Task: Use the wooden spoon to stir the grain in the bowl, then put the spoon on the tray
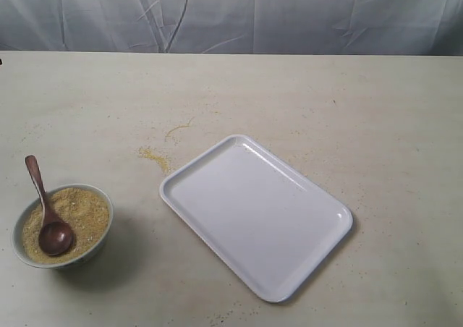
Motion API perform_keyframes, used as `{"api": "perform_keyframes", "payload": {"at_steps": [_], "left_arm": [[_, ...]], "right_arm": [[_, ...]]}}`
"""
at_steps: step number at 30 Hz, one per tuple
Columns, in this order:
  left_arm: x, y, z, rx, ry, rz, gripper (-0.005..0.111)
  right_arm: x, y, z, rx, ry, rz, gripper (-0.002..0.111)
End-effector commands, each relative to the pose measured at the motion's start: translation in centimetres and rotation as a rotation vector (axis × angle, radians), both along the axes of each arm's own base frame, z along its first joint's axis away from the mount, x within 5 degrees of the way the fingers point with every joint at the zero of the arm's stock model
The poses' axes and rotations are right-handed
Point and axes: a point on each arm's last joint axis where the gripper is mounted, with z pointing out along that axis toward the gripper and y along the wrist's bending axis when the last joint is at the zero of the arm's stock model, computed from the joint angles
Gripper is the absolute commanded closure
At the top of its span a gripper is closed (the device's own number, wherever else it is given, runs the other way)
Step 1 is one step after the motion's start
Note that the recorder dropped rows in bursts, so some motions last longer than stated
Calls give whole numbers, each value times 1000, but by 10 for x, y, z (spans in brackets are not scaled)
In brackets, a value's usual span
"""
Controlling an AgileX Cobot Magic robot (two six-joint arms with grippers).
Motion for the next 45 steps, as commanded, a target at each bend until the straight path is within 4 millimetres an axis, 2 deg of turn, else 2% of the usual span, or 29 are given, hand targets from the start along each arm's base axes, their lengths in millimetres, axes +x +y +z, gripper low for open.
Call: {"api": "perform_keyframes", "payload": {"at_steps": [1,10,13,17,21,25,34,45], "left_arm": [[0,1,5,61,-22,-17,55],[-3,2,-9,14,-53,13,55],[-6,3,-25,-31,5,37,55],[-8,4,-57,-39,84,60,55],[-8,5,-80,-184,203,158,55],[-5,4,-98,-184,310,166,52],[15,9,-112,-240,445,231,49],[24,14,-134,-217,538,255,49]], "right_arm": [[0,0,1,-2,-18,3,108],[0,0,1,-2,-18,3,108],[0,0,1,-2,-18,3,108],[0,0,1,-2,-18,3,108],[0,0,1,-2,-18,3,108],[0,0,1,-2,-18,3,108],[0,0,1,-2,-18,3,108],[0,0,1,-2,-18,3,108]]}}
